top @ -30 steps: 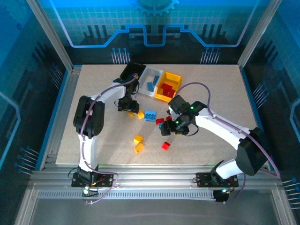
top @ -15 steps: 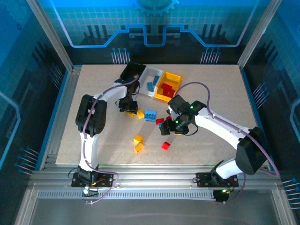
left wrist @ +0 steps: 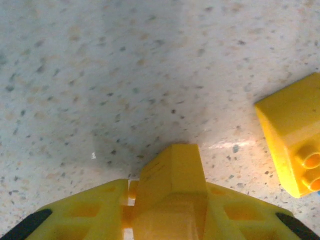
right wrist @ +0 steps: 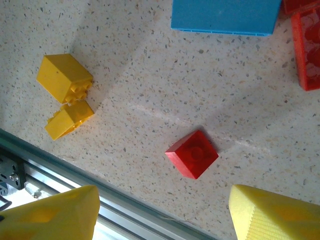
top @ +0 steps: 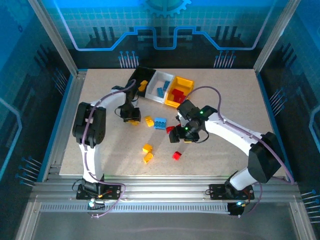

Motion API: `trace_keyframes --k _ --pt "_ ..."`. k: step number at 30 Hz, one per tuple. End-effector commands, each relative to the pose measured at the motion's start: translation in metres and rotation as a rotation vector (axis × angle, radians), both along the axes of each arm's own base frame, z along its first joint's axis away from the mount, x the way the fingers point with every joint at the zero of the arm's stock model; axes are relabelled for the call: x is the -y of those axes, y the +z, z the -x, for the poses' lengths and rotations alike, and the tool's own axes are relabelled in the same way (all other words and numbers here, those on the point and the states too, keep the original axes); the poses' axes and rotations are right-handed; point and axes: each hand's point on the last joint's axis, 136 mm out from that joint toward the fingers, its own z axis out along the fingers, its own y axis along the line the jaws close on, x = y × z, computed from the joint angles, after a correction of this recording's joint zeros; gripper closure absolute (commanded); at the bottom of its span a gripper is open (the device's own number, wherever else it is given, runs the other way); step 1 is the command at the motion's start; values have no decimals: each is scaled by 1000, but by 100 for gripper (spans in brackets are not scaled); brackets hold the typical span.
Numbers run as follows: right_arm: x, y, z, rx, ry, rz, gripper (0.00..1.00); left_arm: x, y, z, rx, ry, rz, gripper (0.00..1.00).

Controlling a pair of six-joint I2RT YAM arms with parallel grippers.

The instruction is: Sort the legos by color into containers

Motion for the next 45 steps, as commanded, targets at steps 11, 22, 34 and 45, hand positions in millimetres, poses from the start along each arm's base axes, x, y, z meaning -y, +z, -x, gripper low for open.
trace_keyframes --k 11,22,34,45 --pt "-17 7 -12 10 36 3 29 -1 76 -68 135 542 536 63" --pt "3 15 -10 45 -20 56 29 -9 115 -207 279 735 717 63" --pt "40 25 6 82 -137 114 28 -4 87 -257 251 805 774 58" --pt "47 29 16 90 -167 107 28 3 94 -244 246 740 754 37"
